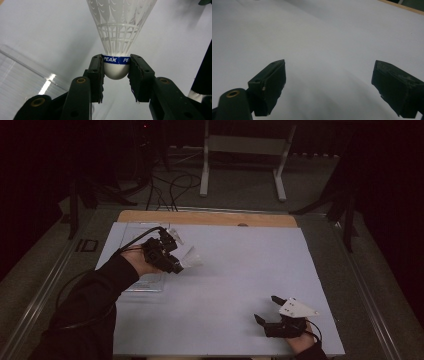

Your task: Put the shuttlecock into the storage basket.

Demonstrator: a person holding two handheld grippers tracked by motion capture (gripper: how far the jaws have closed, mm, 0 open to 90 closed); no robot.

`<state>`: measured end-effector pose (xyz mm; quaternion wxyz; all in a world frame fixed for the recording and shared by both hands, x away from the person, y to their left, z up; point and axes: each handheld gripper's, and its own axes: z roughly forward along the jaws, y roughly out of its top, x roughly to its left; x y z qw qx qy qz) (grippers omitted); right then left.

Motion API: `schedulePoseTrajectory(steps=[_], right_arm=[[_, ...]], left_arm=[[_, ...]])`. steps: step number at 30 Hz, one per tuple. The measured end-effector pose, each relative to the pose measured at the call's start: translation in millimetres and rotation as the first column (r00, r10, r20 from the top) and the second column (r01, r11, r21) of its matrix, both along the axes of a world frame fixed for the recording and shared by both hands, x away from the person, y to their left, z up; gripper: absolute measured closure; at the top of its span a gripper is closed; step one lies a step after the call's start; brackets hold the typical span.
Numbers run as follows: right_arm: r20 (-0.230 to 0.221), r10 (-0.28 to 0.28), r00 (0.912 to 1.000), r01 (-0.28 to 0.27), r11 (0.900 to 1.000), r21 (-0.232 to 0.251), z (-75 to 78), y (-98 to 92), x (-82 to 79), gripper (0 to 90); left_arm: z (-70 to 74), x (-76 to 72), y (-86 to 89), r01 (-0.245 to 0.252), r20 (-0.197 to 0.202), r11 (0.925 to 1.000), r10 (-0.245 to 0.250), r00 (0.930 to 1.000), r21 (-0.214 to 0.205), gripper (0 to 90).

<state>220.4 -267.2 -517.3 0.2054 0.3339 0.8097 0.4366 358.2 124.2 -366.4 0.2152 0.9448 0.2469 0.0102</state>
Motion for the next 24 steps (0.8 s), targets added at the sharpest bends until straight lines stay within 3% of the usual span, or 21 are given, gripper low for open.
schedulePoseTrajectory(steps=[13, 24], right_arm=[[-0.002, 0.009, 1.0000, -0.009, 0.9999, 0.005, -0.6, 0.8, -0.3, 12.2], [-0.006, 0.007, 1.0000, -0.007, 1.0000, 0.005, -0.6, 1.0, -0.1, 12.2]], left_arm=[[1.4, 2.7, 25.5, -0.069, -0.008, 0.9976, 0.069, 0.9976, 0.006, 65.8], [10.9, -1.6, 50.2, -0.118, 0.005, 0.9931, 0.118, 0.9931, 0.004, 65.8]])
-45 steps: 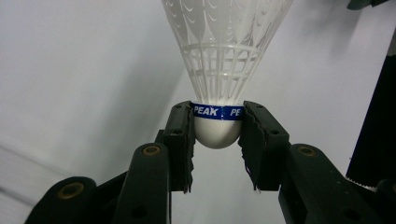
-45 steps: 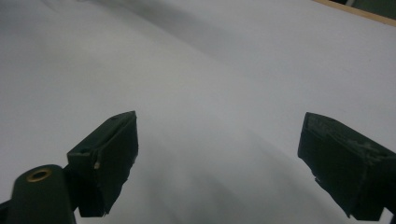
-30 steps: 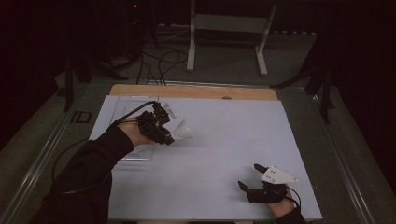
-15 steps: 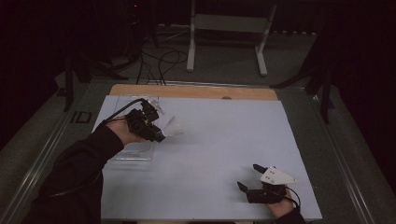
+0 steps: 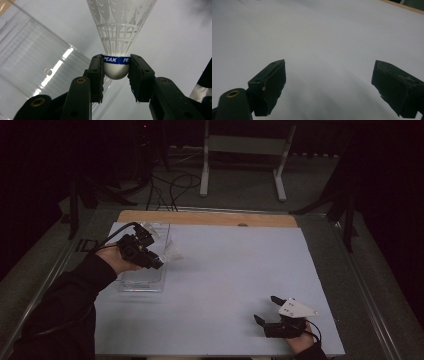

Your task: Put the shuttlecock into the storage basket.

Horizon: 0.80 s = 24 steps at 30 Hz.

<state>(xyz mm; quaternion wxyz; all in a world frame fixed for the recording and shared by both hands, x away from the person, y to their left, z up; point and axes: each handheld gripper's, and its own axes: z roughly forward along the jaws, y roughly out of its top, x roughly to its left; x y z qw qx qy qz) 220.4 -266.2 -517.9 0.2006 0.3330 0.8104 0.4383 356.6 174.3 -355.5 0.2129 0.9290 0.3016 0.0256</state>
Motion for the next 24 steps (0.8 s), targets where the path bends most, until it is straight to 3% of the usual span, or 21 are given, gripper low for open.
schedulePoseTrajectory(steps=[16, 24], right_arm=[[0.003, 0.003, 1.0000, -0.003, 1.0000, -0.004, 0.0, 0.4, -0.1, 12.2], [0.005, 0.009, 0.9999, -0.009, 0.9999, -0.008, 0.1, 1.3, -0.7, 12.2]], left_arm=[[5.3, -5.3, 38.0, -0.079, 0.003, 0.9968, 0.079, 0.9968, 0.002, 65.8], [2.3, -7.9, 62.1, -0.146, -0.001, 0.9891, 0.146, 0.9893, 0.020, 65.8]])
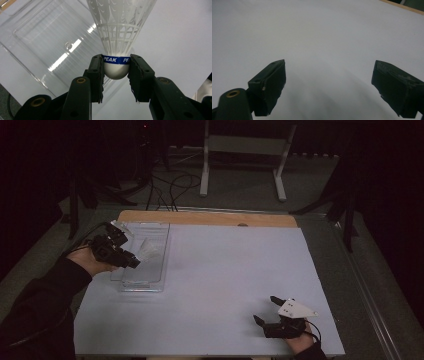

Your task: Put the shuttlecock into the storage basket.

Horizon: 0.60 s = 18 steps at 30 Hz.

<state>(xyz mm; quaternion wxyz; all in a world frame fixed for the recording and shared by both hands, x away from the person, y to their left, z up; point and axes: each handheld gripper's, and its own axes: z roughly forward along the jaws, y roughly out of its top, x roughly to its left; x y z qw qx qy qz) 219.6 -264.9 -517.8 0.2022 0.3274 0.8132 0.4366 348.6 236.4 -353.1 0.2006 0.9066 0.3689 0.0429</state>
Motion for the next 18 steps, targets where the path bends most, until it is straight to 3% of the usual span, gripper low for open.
schedulePoseTrajectory(steps=[9, 15, 18], right_arm=[[-0.002, 0.001, 1.0000, -0.001, 1.0000, -0.002, -0.4, 0.5, 0.1, 12.2], [0.000, 0.002, 1.0000, -0.002, 1.0000, -0.002, -0.4, 1.3, 0.2, 12.2], [0.000, 0.003, 1.0000, -0.003, 1.0000, -0.003, -0.5, 1.3, 0.5, 12.2]], left_arm=[[-2.8, -3.0, 15.3, -0.052, -0.004, 0.9987, 0.052, 0.9987, 0.003, 65.8], [-3.6, -5.0, 24.0, -0.104, 0.000, 0.9939, 0.104, 0.9946, 0.037, 65.8], [-3.6, -6.0, 26.8, -0.109, -0.007, 0.9938, 0.109, 0.9940, 0.024, 65.8]])
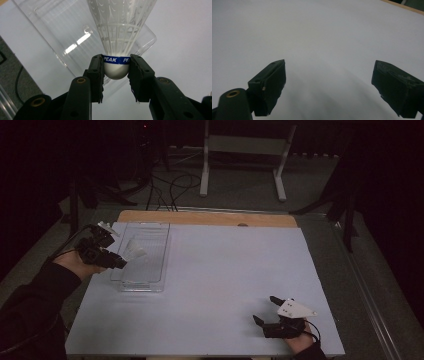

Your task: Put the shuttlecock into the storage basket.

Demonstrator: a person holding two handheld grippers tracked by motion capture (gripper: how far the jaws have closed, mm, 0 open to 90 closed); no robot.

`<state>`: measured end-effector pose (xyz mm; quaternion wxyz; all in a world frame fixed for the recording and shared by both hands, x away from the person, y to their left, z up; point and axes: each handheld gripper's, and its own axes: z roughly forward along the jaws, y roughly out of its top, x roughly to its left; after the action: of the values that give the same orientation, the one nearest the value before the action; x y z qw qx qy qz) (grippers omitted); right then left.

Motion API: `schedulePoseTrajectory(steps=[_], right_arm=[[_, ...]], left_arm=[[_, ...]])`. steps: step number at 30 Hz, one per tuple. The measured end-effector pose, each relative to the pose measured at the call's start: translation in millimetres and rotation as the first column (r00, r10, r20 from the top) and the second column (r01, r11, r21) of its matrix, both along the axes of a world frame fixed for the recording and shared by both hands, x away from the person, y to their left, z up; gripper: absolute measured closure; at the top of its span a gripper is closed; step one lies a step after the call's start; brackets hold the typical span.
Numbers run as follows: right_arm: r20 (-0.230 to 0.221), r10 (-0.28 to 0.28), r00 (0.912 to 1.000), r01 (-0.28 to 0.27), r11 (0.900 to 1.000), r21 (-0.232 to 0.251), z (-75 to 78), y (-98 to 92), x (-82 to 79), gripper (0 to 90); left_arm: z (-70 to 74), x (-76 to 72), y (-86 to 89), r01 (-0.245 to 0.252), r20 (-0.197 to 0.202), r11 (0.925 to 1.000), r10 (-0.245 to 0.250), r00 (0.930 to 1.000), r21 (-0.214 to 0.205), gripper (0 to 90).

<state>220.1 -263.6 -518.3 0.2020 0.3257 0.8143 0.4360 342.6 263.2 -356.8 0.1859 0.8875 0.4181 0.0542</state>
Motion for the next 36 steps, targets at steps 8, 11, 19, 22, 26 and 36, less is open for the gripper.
schedulePoseTrajectory(steps=[8, 11, 19, 22, 26, 36], right_arm=[[-0.002, 0.001, 1.0000, -0.001, 1.0000, 0.000, 0.1, 0.3, 0.0, 12.2], [-0.002, 0.000, 1.0000, 0.000, 1.0000, -0.003, -0.2, 0.4, 0.3, 12.2], [-0.004, 0.002, 1.0000, -0.002, 1.0000, -0.007, -0.2, 0.7, 0.1, 12.2], [-0.003, 0.003, 1.0000, -0.003, 1.0000, -0.003, -0.6, 0.8, 0.5, 12.2], [-0.003, 0.004, 1.0000, -0.004, 1.0000, -0.003, -0.7, 1.0, 0.6, 12.2], [-0.006, 0.004, 1.0000, -0.004, 1.0000, 0.000, -0.6, 0.7, 0.7, 12.2]], left_arm=[[-4.2, -0.8, 12.5, -0.052, 0.000, 0.9986, 0.052, 0.9986, -0.001, 65.8], [-8.5, -1.4, 13.6, -0.056, -0.001, 0.9983, 0.056, 0.9984, -0.013, 65.8], [-23.0, 1.0, 19.4, -0.058, 0.001, 0.9979, 0.058, 0.9983, -0.029, 65.8], [-26.5, 2.3, 20.3, -0.053, 0.007, 0.9983, 0.053, 0.9986, -0.027, 65.8], [-34.4, 5.8, 22.2, -0.040, 0.004, 0.9990, 0.040, 0.9992, -0.019, 65.8], [-50.0, 12.1, 25.1, -0.024, -0.005, 0.9997, 0.024, 0.9997, -0.004, 65.8]])
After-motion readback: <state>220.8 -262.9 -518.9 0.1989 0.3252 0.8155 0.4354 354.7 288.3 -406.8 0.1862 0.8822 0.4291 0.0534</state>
